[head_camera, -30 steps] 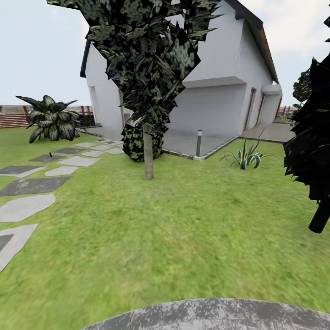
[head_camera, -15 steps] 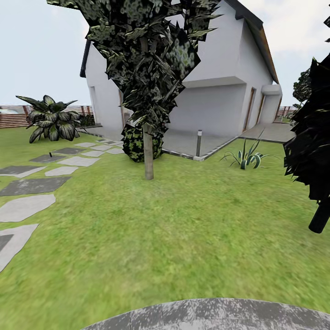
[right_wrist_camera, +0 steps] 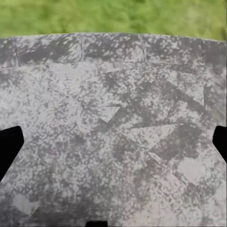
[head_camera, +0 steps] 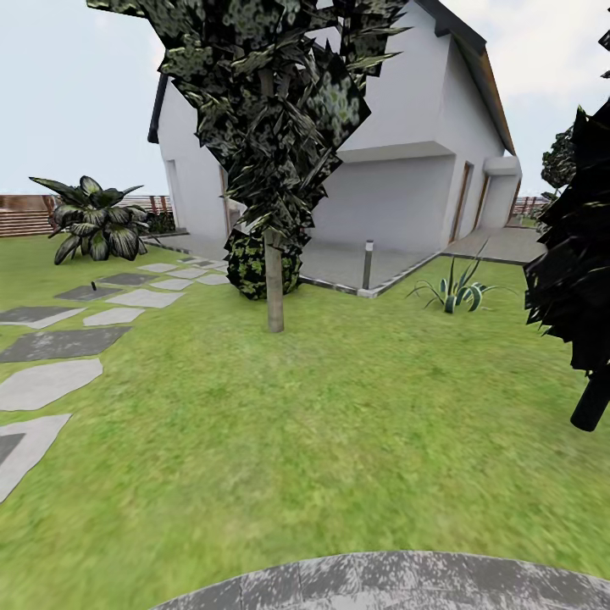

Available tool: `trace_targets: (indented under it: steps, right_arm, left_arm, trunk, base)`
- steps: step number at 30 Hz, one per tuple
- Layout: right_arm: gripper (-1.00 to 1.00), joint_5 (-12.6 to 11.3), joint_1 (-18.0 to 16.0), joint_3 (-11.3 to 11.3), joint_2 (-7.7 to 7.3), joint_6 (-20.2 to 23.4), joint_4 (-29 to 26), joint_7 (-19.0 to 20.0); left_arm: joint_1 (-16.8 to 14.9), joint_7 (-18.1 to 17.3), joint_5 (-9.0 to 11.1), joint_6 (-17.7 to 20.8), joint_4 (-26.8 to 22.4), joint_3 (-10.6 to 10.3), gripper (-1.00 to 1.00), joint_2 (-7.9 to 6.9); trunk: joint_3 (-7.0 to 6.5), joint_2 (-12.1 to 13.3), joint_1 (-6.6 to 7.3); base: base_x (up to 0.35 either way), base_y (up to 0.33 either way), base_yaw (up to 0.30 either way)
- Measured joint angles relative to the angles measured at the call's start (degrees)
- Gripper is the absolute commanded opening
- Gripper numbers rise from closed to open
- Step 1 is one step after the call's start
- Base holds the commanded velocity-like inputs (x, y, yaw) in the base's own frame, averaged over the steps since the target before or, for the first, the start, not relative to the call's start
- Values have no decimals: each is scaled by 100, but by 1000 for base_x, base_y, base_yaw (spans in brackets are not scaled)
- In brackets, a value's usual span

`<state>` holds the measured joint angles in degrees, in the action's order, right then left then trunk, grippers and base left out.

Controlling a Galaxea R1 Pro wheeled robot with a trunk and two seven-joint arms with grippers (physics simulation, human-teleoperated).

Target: In the garden, pick up the pesticide atomizer on the floor and spray pesticide onto both trees until each tree trunk is fully covered.

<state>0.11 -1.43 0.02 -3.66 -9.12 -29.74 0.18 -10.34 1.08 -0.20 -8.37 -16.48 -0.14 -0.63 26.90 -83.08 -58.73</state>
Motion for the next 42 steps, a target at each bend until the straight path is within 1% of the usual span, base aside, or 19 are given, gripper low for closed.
trace_targets:
  steps: [1,4,7,9,10,13,16,20,23,26,28,36,42]
  right_arm:
    - [100,-2,10,-5,-7,-20,-183,0]
    - [100,-2,7,-14,-16,-48,-452,0]
    - [100,-2,-10,-25,-19,-92,-594,0]
    - [100,1,-32,-31,-29,-227,-627,0]
    - [100,4,-42,-33,-45,-367,-630,3]
    - [100,9,-53,-31,-135,-710,-595,11]
    - [100,7,-57,-35,-192,-887,-486,10]
    - [100,6,-58,-37,-202,-924,-381,2]
    - [100,2,-58,-37,-204,-938,-251,1]
    - [100,-1,-58,-33,-205,-941,-177,0]
    - [100,-2,-59,-30,-205,-942,-153,0]
    - [100,-3,-59,-28,-205,-943,-140,1]
    - [100,3,-59,-20,-190,-943,-127,0]
  left_arm:
    - [118,2,2,1,-113,3,100,3]
    - [-19,5,-9,5,-354,0,100,11]
    - [-139,1,-35,3,-430,-11,100,-13]
    - [-167,-2,-41,-15,-439,-13,100,-32]
    - [-171,-5,-51,-48,-459,-26,100,-35]
    - [-155,-9,-63,-163,-462,-20,100,-62]
    - [-145,-1,-58,-229,-441,5,100,-120]
    - [-144,50,7,-248,-430,43,100,-279]
    - [-144,63,113,-278,-427,233,100,-380]
    - [-144,66,151,-295,-426,427,100,-412]
    - [-147,64,157,-301,-426,505,100,-422]
    - [-148,59,140,-315,-426,548,100,-420]
    - [-150,52,127,-315,-420,516,100,-408]
  trunk:
    - [3,0,0]
    - [2,0,0]
    - [3,0,0]
    - [3,0,0]
    - [3,0,0]
    - [3,0,0]
    - [5,0,0]
    - [24,0,0]
    - [44,0,0]
    - [64,0,0]
    - [78,0,0]
    - [100,0,0]
    - [106,0,0]
  base:
    - [0,0,0]
    - [0,0,0]
    - [0,0,0]
    - [0,0,0]
    - [0,0,0]
    - [0,0,0]
    - [121,0,42]
    - [273,0,139]
    - [317,14,166]
    - [324,85,173]
    - [309,153,169]
    - [288,211,51]
    - [272,228,46]
